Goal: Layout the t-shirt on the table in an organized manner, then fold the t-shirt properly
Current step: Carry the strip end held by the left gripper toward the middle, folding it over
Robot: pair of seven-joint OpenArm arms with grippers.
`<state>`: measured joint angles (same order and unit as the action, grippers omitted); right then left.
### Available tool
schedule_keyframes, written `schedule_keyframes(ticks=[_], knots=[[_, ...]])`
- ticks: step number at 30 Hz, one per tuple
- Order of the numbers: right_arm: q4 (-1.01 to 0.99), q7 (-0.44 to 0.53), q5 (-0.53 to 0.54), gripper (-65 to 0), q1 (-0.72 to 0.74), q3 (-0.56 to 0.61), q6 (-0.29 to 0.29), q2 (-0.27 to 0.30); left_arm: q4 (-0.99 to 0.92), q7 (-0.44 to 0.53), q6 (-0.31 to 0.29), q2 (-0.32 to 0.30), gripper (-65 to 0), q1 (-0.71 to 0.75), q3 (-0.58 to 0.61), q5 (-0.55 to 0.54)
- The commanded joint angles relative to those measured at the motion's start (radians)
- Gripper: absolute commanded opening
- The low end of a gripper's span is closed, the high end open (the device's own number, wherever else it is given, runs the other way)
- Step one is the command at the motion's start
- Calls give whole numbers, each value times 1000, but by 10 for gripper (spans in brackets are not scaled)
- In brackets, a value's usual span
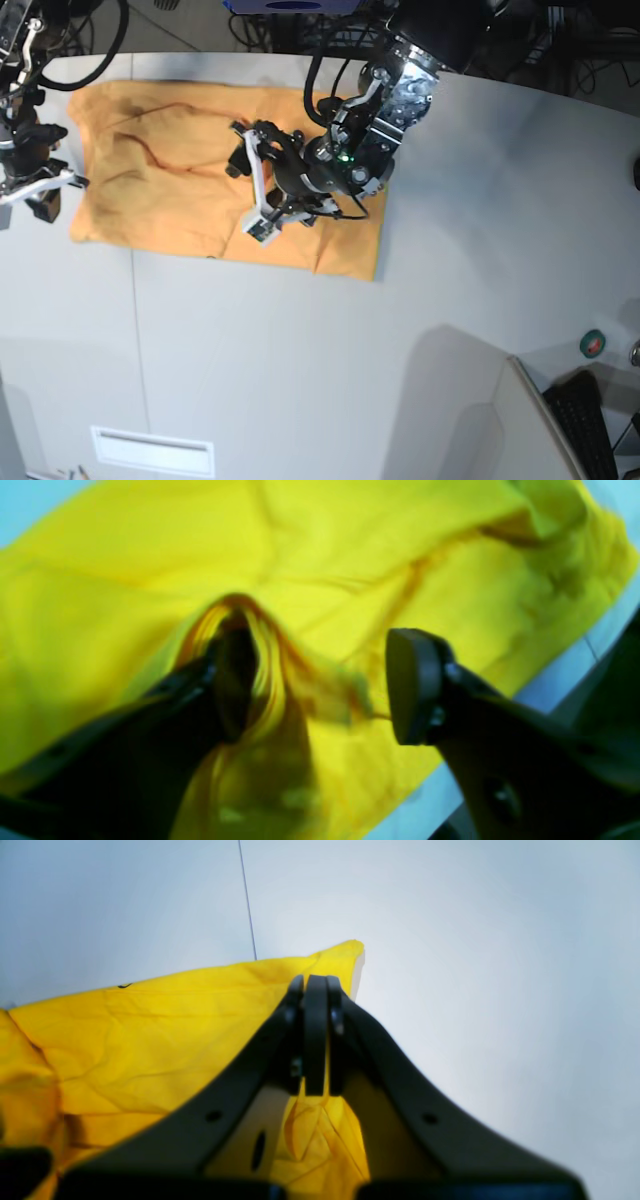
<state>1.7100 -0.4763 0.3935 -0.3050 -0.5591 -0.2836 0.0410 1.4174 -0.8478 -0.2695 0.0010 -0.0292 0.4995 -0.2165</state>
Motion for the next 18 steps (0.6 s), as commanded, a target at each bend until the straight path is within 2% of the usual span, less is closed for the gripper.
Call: schedule_keyframes(ticks=[1, 8, 13, 15, 18], knots=[[15, 23, 12, -650, 7, -5, -1, 12, -7, 19, -6, 14, -225, -27, 21, -11], [15, 23, 12, -650, 7, -5, -1, 12, -28, 19, -6, 92, -216, -70, 120, -11], [17, 23, 12, -650, 7, -5, -1, 12, 15, 17, -6, 93, -222, -84, 202, -11], [20, 23, 12, -650, 7, -8, -1, 12, 39, 11, -6, 89, -224, -82, 179, -11], [18, 23, 12, -650, 7, -9, -1, 12, 89, -52, -6, 55, -225, -77, 89, -11]])
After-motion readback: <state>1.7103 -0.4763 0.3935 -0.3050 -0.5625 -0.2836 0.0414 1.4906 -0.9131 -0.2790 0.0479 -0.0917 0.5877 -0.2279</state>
